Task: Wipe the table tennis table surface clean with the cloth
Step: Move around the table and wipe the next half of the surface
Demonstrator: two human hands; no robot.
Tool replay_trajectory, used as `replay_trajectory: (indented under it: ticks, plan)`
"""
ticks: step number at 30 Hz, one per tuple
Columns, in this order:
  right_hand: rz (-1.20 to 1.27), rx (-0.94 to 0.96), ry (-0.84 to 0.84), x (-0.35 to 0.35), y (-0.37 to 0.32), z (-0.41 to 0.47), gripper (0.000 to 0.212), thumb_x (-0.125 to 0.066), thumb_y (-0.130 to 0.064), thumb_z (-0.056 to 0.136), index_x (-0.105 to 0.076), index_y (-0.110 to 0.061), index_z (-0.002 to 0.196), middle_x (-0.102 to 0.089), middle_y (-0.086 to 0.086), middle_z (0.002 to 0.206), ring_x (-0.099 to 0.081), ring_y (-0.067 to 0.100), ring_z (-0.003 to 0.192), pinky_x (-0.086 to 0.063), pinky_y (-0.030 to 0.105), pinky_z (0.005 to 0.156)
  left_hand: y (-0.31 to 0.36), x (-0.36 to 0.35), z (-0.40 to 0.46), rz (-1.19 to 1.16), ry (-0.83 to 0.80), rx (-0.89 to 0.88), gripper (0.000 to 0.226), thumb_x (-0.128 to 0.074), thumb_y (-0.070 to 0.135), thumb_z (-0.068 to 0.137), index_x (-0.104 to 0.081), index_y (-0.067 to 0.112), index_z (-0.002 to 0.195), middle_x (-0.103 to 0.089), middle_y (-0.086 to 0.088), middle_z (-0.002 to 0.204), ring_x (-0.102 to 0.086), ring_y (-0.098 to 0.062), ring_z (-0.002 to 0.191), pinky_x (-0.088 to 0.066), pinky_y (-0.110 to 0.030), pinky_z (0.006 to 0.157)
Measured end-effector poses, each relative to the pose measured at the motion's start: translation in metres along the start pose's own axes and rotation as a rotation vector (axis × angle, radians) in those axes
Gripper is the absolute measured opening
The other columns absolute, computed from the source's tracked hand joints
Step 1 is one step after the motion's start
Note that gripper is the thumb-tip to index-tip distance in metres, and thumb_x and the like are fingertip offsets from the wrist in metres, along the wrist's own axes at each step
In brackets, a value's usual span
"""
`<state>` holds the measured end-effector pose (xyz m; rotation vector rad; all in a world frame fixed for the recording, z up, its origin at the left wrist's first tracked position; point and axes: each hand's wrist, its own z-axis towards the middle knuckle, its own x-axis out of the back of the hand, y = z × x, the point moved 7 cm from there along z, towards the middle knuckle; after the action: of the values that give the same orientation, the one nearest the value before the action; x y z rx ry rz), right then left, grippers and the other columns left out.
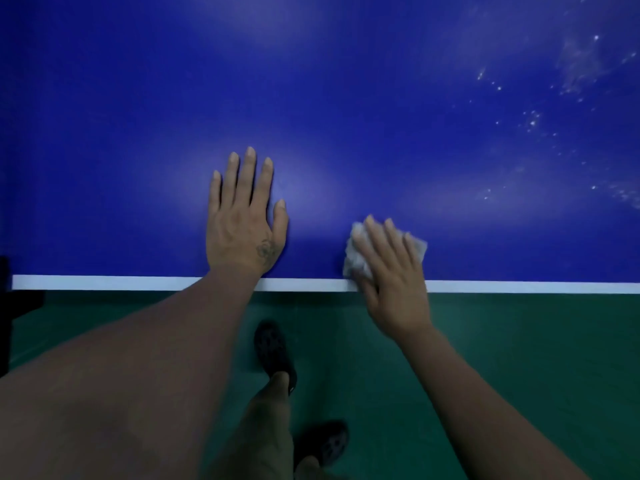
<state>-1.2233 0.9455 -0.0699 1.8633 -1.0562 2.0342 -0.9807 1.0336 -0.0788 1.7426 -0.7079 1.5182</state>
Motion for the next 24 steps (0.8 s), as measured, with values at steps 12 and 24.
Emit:
replay_trajectory:
  ticks: [12, 24]
  plan:
    - [0.002, -0.372, 0.129, 0.022, 0.05, 0.157, 0.06, -0.035, -0.046, 0.113, -0.029, -0.023, 0.169, -0.02, 0.003, 0.177, -0.011, 0.029, 0.165, -0.007, 0.051, 0.133, 0.0, -0.002, 0.001, 0.019, 0.033, -0.003, 0.068, -0.031, 0.046, 0.11, -0.016, 0.019, 0.17, -0.008, -0.005, 0.179, -0.004, -0.025, 0.165, -0.01, -0.051, 0.133]
    - [0.013, 0.277, -0.176, -0.015, -0.04, -0.018, 0.068, -0.064, -0.026, 0.106, -0.033, -0.022, 0.167, -0.023, -0.002, 0.177, -0.016, 0.026, 0.165, -0.023, 0.058, 0.129, 0.0, -0.001, 0.002, 0.008, 0.051, -0.009, 0.067, -0.035, 0.044, 0.11, -0.02, 0.019, 0.17, -0.011, -0.006, 0.178, -0.006, -0.026, 0.165, -0.01, -0.051, 0.133]
